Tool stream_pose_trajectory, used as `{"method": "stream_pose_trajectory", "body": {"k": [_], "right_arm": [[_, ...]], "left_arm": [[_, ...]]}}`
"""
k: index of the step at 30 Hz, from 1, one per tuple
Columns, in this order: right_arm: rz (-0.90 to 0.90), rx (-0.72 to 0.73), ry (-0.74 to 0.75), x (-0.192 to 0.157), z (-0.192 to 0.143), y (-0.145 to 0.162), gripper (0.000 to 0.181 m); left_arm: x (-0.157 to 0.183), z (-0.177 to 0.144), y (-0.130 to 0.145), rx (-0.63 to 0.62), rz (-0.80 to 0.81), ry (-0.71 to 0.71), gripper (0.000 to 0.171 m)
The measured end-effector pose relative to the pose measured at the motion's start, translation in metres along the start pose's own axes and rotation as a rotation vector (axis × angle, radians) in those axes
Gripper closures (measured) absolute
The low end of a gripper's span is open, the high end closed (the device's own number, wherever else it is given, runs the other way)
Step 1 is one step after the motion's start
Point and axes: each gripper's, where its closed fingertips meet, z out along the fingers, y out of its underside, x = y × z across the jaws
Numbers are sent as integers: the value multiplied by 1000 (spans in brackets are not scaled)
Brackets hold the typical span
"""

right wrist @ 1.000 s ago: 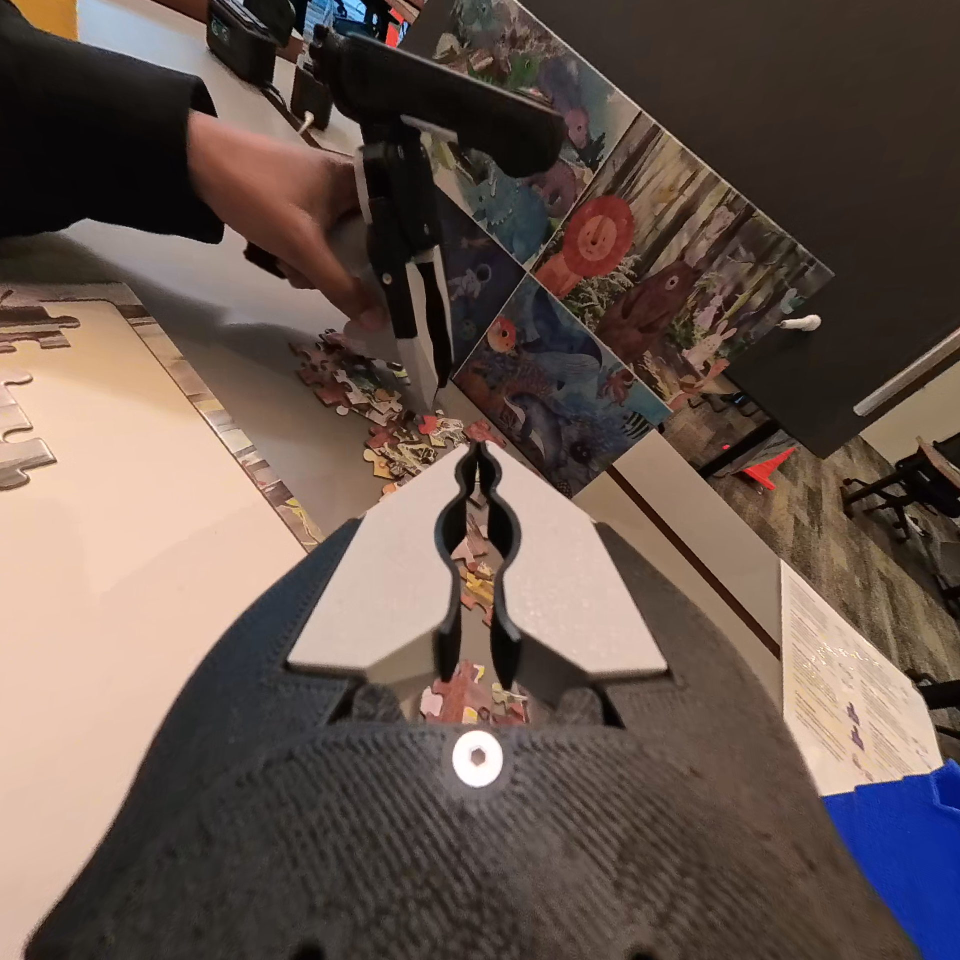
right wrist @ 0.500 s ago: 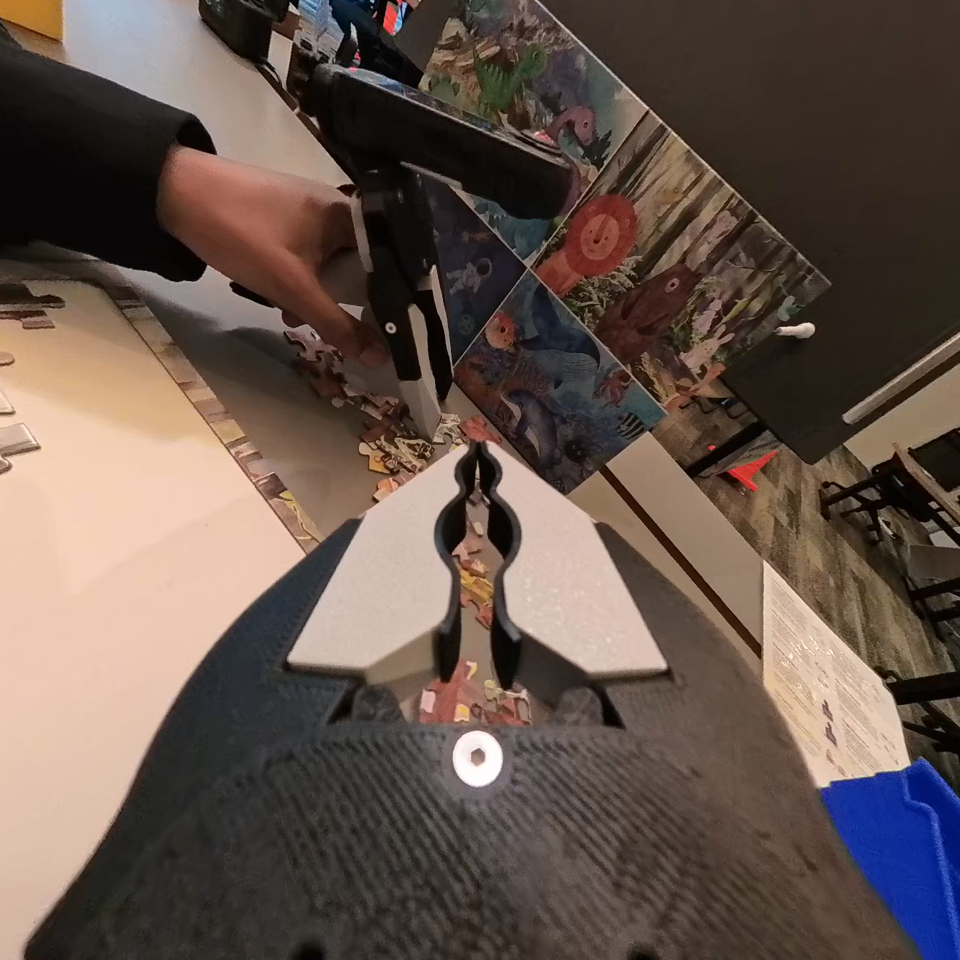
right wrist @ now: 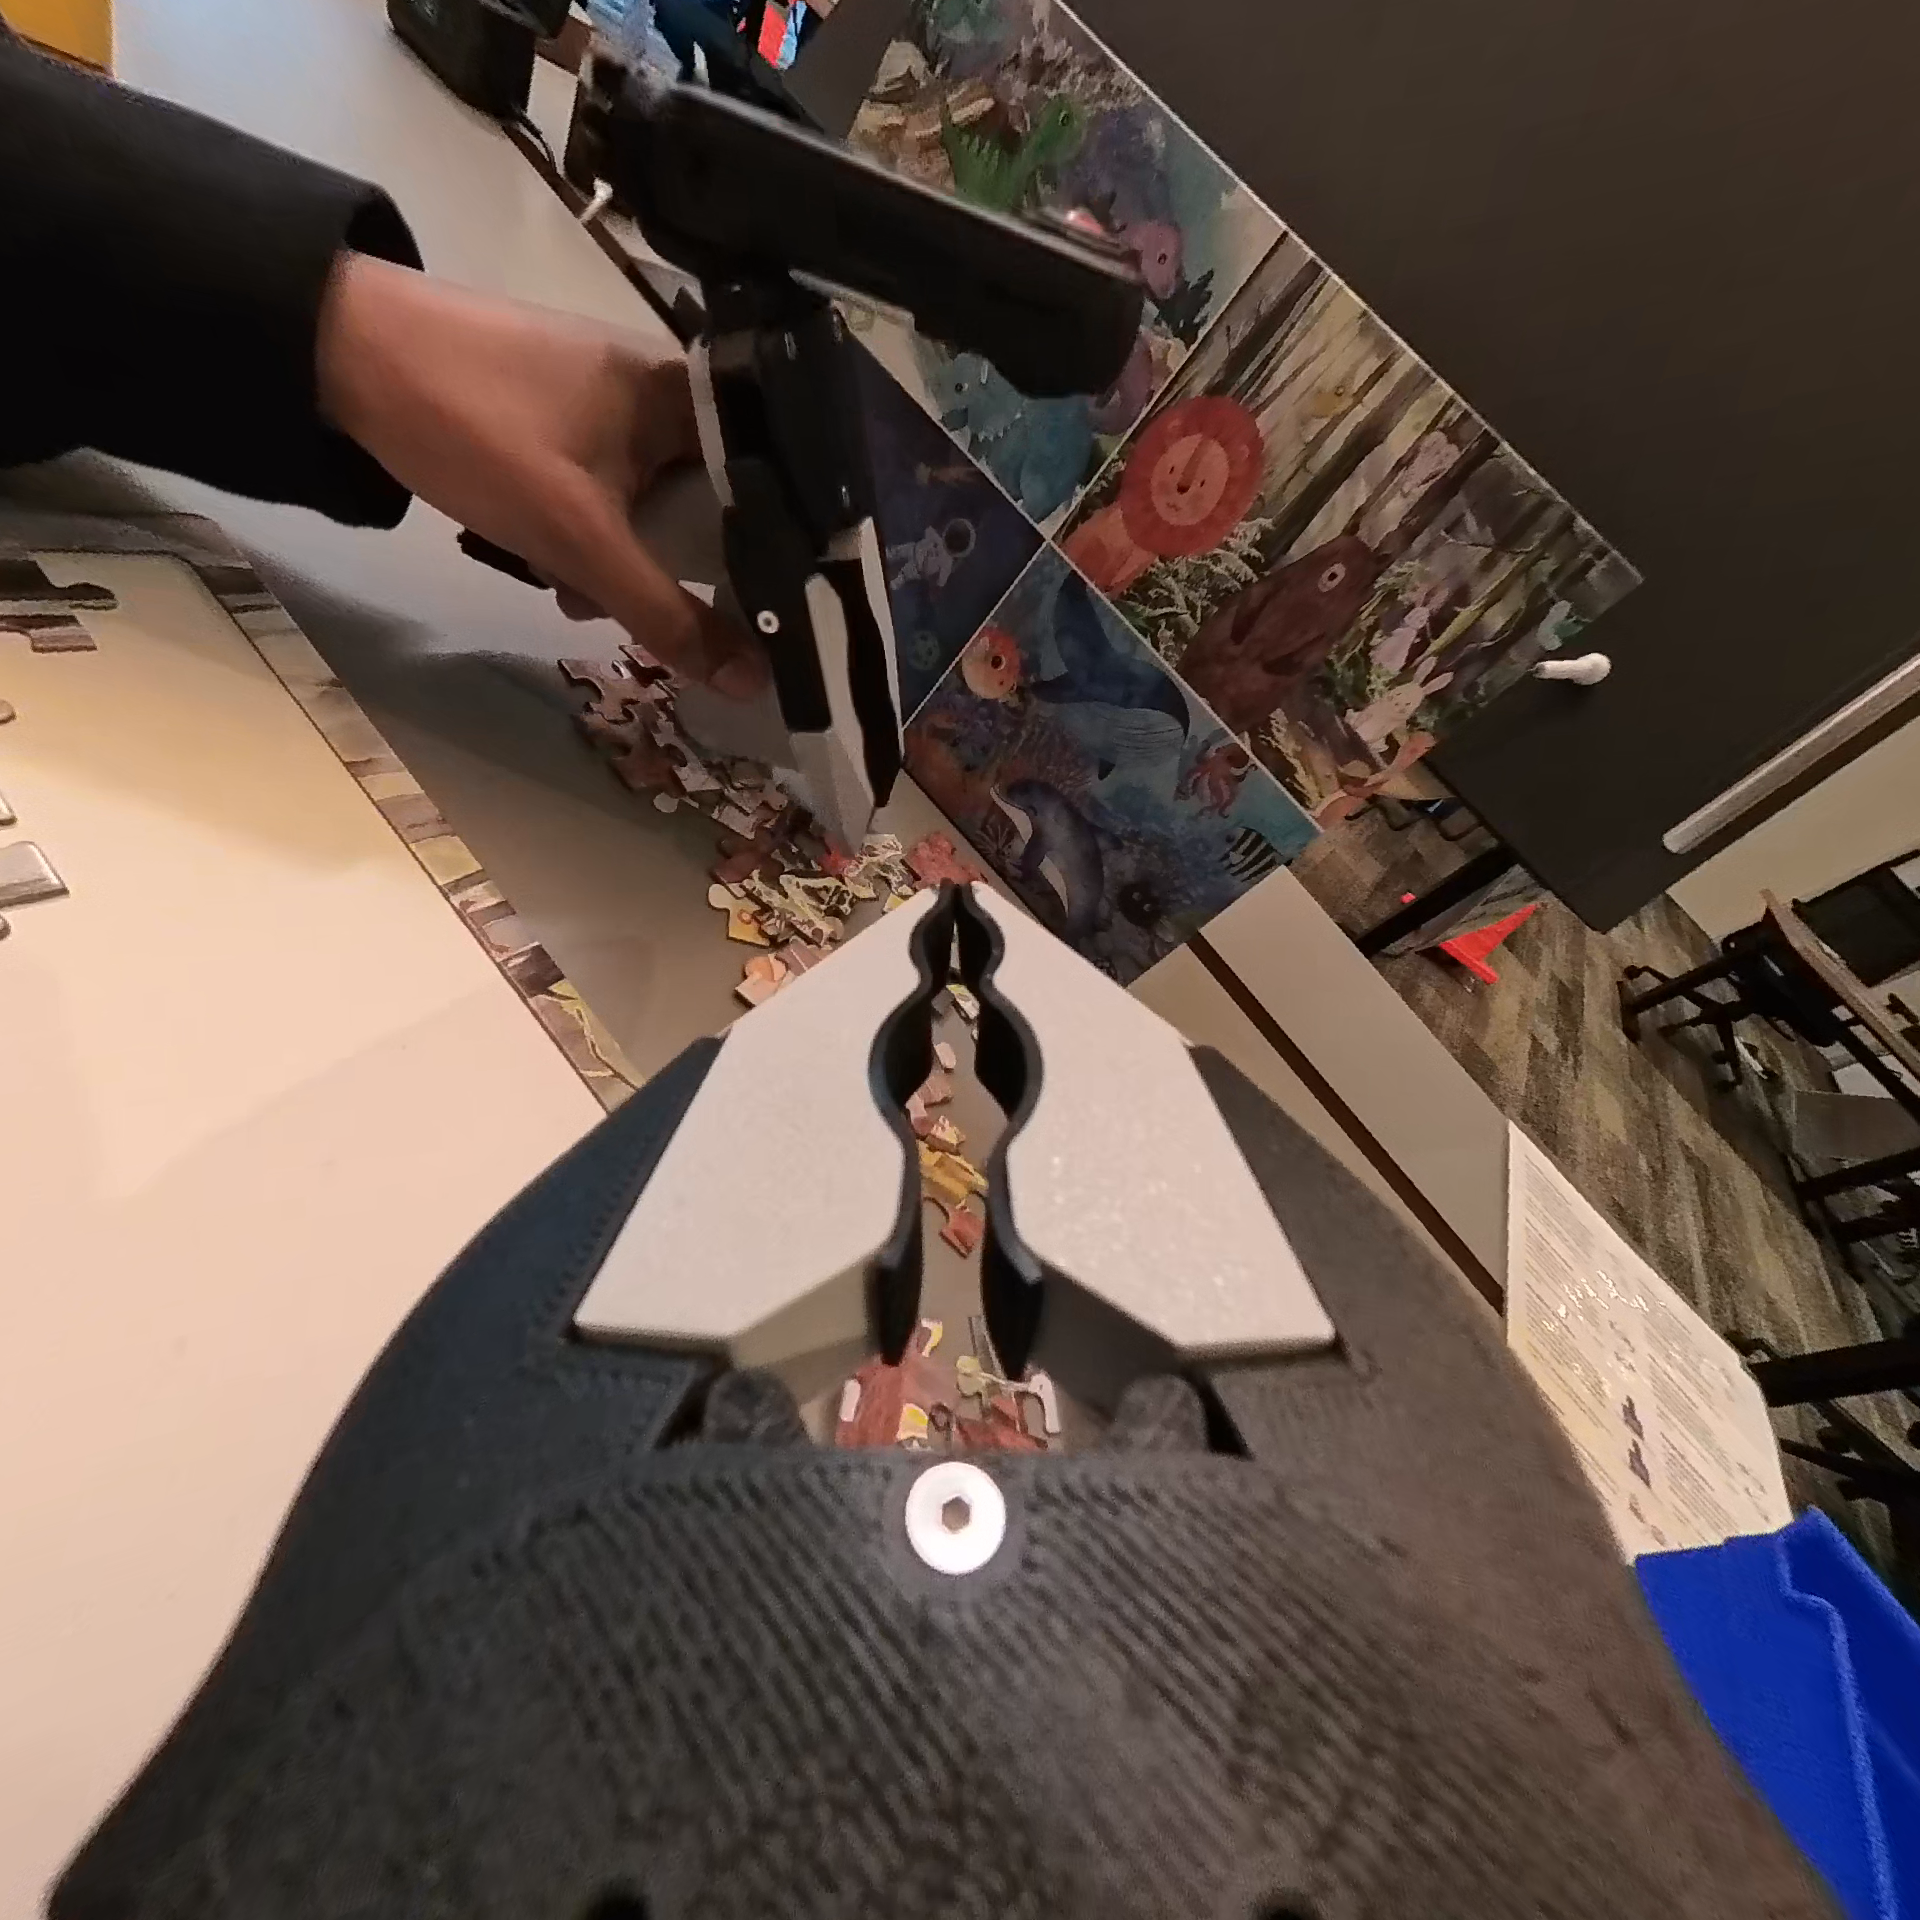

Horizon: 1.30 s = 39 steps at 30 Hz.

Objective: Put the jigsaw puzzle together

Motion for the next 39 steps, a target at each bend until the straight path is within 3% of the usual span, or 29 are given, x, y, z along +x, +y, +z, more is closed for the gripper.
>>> {"method": "stream_pose_trajectory", "body": {"k": [3,7,12,15,23,28,35,39], "right_arm": [[-4,-2,-2,-1,0,0,181],[-7,-7,-7,-2,1,1,181],[-10,-13,-7,-3,2,2,181],[-13,-12,-3,-2,1,2,181],[-23,-11,3,-1,0,0,181],[-28,-11,5,-1,0,0,181],[-30,-10,7,-1,0,-1,181],[-32,-9,6,-1,-1,-1,181]], "left_arm": [[-1,7,7,-32,16,3,125],[5,10,4,4,-24,49,123],[12,9,5,-8,14,73,143],[11,7,3,6,12,83,163],[5,0,0,23,36,77,158],[-4,-3,-2,50,-5,87,164],[10,7,1,39,43,120,123],[19,14,-1,39,58,130,115]]}}
